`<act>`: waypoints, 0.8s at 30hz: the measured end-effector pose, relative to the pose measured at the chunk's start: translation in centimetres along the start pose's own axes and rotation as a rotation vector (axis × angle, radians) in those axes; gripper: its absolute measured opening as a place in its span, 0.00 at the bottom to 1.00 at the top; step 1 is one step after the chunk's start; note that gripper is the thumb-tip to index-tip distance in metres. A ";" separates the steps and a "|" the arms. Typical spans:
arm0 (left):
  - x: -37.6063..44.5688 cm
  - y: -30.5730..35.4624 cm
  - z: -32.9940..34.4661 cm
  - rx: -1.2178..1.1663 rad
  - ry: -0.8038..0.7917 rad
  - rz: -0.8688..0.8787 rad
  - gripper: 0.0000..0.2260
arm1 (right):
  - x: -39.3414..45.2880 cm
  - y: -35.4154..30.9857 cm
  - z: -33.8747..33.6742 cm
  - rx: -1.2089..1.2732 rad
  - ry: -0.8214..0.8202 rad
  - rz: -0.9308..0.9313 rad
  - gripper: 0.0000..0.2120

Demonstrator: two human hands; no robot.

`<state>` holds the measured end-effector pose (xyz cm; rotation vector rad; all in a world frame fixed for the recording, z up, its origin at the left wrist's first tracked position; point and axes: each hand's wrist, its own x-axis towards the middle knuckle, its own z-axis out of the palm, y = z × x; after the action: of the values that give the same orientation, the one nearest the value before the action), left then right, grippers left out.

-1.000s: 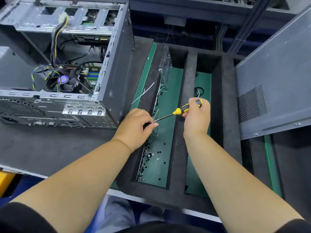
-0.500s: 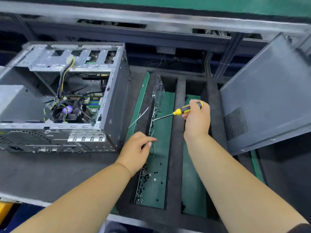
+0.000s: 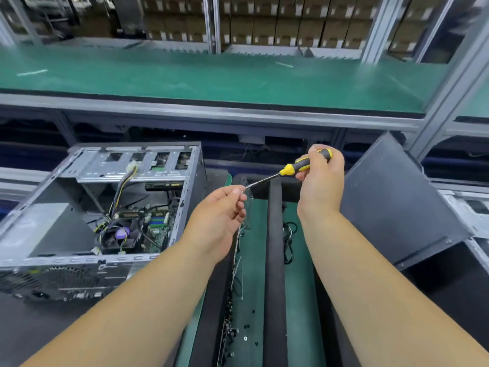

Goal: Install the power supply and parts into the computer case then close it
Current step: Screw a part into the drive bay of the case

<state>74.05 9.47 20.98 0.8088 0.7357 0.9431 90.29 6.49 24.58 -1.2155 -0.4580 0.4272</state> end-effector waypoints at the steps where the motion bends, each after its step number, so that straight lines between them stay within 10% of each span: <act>1: 0.1 0.6 -0.1 -0.015 -0.006 -0.015 0.06 | -0.1 -0.3 0.4 -0.004 -0.006 -0.019 0.04; 24: 5.0 10.7 -10.5 0.020 0.041 -0.219 0.03 | -4.5 1.6 13.6 -0.104 -0.242 -0.196 0.08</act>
<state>63.13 20.51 23.92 0.7119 0.8516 0.7582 78.93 15.22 26.43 -1.2102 -0.8083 0.3874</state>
